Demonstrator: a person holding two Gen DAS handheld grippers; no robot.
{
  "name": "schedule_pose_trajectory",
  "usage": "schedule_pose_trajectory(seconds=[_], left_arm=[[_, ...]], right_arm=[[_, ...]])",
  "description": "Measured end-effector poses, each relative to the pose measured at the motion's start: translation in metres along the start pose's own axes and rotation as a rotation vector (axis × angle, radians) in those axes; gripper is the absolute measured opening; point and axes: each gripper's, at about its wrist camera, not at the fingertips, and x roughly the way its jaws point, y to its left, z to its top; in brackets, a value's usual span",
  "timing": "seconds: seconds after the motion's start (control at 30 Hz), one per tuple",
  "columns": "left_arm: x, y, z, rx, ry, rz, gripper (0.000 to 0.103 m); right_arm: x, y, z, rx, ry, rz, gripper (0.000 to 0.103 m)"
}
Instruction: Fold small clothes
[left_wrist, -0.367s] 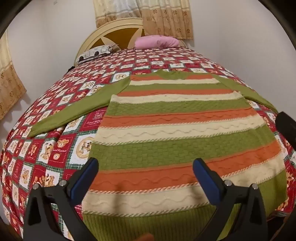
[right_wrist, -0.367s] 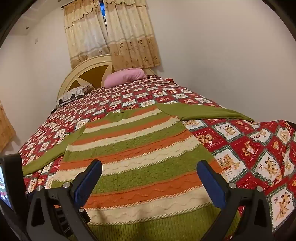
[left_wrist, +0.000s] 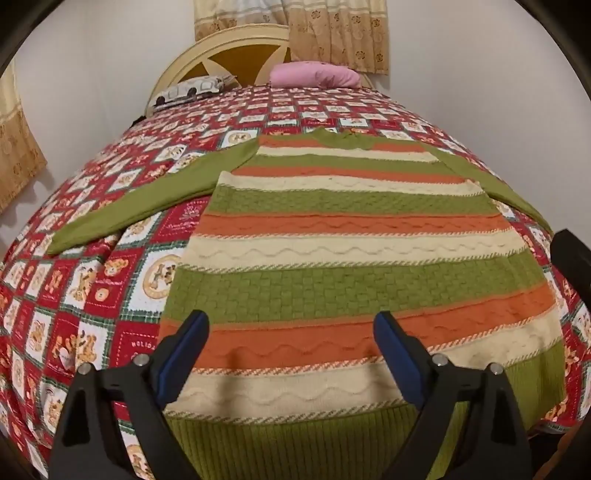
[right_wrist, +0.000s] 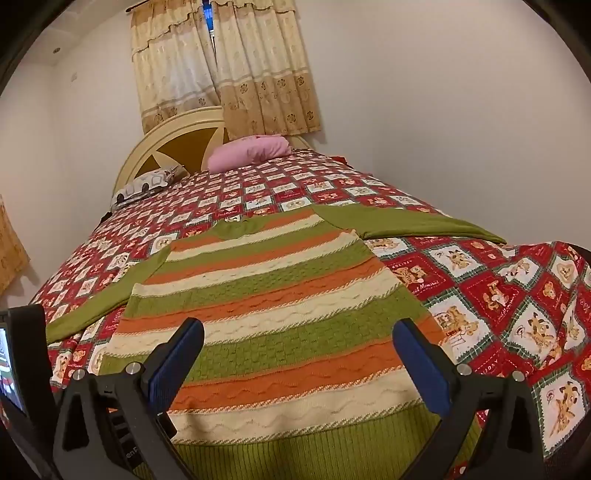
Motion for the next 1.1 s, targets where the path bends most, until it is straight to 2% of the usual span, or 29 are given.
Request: schedule_pose_trajectory(seconds=[0.07, 0.27, 1.1], left_arm=[[-0.0042, -0.0049, -0.0043, 0.029, -0.019, 0.009, 0.093], [-0.0035, 0.0039, -0.0050, 0.019, -0.021, 0.013, 0.093], [-0.0059, -0.0028, -0.0062, 0.013, -0.022, 0.003, 0.093]], right_arm=[[0.0013, -0.0026, 0.0013, 0.004, 0.006, 0.001, 0.102], [0.0021, 0.0004, 0.0011, -0.003, 0.008, -0.005, 0.102], [0.0038, 0.0024, -0.0040, -0.007, 0.013, -0.013, 0.102]])
